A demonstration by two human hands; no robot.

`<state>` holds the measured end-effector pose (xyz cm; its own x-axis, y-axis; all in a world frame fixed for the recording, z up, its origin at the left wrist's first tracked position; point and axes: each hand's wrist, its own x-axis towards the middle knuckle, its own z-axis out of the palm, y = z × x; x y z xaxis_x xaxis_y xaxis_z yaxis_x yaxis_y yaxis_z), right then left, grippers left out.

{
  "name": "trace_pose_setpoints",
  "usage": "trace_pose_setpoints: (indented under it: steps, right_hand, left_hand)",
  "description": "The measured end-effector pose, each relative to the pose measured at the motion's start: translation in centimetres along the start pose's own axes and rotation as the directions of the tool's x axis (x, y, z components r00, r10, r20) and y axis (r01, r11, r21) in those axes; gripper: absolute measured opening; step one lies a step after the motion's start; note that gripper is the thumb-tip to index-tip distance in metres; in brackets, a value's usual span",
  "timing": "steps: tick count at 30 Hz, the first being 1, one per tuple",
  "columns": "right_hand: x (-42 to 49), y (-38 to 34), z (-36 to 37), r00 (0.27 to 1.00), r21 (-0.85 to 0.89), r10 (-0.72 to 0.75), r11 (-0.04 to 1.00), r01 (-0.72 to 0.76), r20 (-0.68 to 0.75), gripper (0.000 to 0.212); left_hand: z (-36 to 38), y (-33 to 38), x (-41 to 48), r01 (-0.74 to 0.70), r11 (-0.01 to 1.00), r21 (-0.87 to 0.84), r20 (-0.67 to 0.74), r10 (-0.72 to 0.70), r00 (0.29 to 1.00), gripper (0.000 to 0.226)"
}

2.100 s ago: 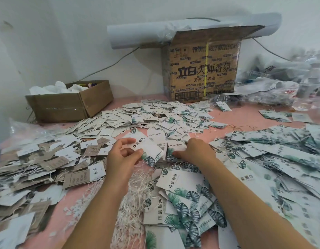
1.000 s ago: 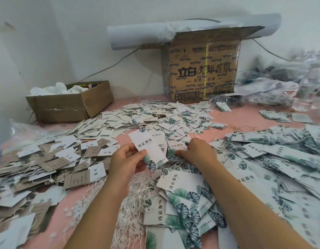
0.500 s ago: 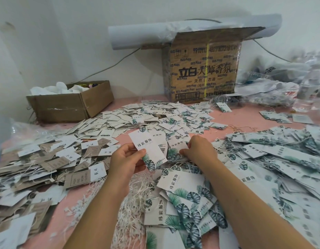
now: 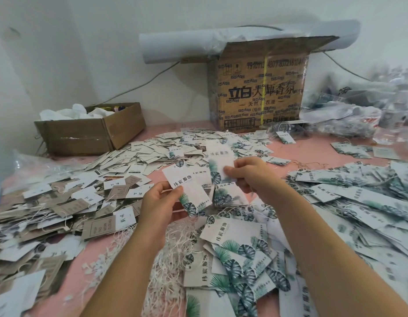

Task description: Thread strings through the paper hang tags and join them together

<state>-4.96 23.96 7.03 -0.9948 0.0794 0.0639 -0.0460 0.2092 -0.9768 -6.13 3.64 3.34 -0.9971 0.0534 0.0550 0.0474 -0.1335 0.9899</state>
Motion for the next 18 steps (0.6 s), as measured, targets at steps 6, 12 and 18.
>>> trace_pose_setpoints:
  steps: [6, 12, 18]
  right_hand:
    - [-0.5, -0.8, 2.2, 0.983, -0.126, -0.05, 0.989, 0.073, 0.175, 0.036]
    - [-0.8, -1.5, 2.6, 0.976, -0.263, -0.1, 0.953, 0.149, 0.191, 0.029]
    - [-1.2, -2.4, 3.1, 0.978, 0.185, -0.083, 0.982, 0.047, 0.193, 0.015]
  left_hand:
    - [0.5, 0.6, -0.4, -0.12, 0.993, -0.004, 0.05, 0.12, 0.992, 0.005]
    - [0.9, 1.0, -0.8, -0.174, 0.984, 0.049, 0.087, 0.169, 0.982, 0.011]
    - [1.0, 1.5, -0.9, -0.073, 0.993, -0.097, 0.047, 0.078, 0.996, 0.009]
